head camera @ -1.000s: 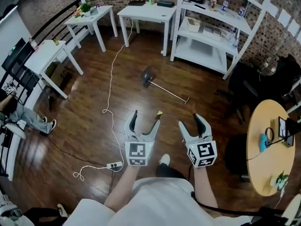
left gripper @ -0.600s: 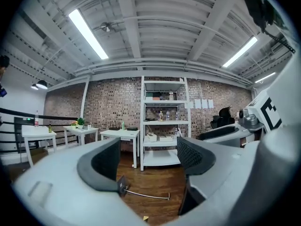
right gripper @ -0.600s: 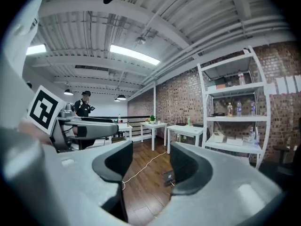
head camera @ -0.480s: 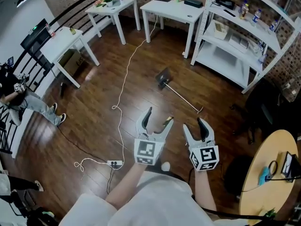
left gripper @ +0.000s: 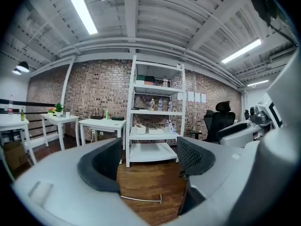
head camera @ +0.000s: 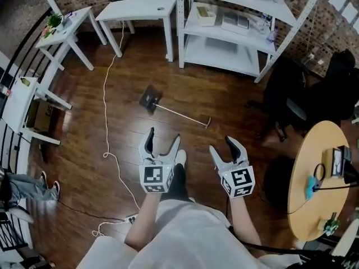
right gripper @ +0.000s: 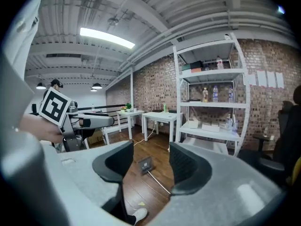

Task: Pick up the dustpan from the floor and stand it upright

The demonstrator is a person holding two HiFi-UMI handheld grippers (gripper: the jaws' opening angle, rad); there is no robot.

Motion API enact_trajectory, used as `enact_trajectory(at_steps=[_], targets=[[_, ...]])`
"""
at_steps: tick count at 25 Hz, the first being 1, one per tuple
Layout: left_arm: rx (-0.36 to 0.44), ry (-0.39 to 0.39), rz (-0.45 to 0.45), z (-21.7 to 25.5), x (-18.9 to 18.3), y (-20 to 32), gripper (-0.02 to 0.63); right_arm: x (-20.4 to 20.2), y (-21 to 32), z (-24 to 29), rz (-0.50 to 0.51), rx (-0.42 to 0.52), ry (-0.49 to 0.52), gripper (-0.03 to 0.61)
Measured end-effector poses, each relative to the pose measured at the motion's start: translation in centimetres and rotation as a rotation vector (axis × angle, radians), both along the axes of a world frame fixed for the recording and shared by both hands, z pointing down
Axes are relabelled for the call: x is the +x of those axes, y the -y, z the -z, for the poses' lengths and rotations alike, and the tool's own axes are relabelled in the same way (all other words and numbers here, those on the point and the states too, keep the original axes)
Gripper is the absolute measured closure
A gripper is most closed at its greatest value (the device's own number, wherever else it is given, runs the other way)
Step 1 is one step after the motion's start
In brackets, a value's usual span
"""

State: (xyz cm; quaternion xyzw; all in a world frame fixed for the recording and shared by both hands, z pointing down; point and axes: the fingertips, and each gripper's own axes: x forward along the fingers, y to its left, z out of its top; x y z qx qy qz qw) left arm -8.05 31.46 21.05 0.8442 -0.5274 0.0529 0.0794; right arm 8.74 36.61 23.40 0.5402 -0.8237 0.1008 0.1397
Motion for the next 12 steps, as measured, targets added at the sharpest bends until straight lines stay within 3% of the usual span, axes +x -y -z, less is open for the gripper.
enact_trajectory(at_steps=[5, 12], targets=[[-0.038, 0.041, -0.098, -2.8, 3.3, 9.7, 0.232, 3.2, 9.1, -2.9, -0.050, -0.088, -0.056, 0.353], [-0.186, 0.100, -0.249, -11.6, 5.3, 18.3, 0.259, 2.3, 17.0, -11.9, -0.018, -0.305, -0.142, 0.353]])
